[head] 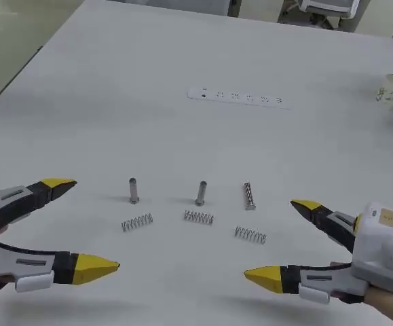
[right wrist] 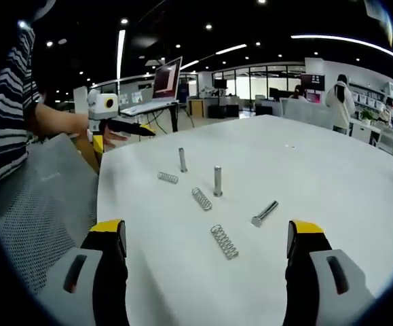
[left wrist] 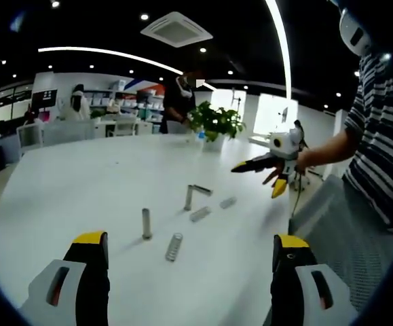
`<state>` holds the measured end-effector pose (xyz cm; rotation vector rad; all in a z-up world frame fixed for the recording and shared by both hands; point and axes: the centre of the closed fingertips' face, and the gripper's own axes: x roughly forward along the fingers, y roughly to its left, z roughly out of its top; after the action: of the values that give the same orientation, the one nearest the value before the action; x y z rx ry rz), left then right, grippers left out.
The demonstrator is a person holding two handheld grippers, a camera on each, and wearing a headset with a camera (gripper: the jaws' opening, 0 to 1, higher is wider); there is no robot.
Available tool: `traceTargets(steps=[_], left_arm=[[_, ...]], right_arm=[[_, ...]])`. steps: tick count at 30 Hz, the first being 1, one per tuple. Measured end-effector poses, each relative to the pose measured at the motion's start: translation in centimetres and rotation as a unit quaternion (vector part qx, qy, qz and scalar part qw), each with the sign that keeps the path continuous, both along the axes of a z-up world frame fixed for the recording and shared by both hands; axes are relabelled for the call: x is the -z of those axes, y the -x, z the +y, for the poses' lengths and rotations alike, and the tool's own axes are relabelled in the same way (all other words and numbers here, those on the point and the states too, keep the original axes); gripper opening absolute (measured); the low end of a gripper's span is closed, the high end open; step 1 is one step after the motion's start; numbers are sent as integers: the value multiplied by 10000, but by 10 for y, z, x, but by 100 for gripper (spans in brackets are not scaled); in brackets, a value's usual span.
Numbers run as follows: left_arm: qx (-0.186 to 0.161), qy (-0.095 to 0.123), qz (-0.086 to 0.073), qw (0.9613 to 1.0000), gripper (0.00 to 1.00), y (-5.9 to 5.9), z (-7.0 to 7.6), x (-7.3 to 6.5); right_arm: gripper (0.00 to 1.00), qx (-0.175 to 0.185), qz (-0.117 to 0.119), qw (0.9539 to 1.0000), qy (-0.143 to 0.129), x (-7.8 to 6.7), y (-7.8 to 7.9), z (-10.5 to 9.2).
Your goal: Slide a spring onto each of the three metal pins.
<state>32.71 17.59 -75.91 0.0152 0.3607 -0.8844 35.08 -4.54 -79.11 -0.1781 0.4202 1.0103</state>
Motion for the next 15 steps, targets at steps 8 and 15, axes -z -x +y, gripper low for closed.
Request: traceTargets(steps=[8,15], left_arm=[[-8,7,30,10000,98,0,1,3],[4,18,37,10000,98,-1,0,2]], right_arm=[[99,-14,15,10000,10,0,0,0],[98,-17,46,10000,24,2,0,0]])
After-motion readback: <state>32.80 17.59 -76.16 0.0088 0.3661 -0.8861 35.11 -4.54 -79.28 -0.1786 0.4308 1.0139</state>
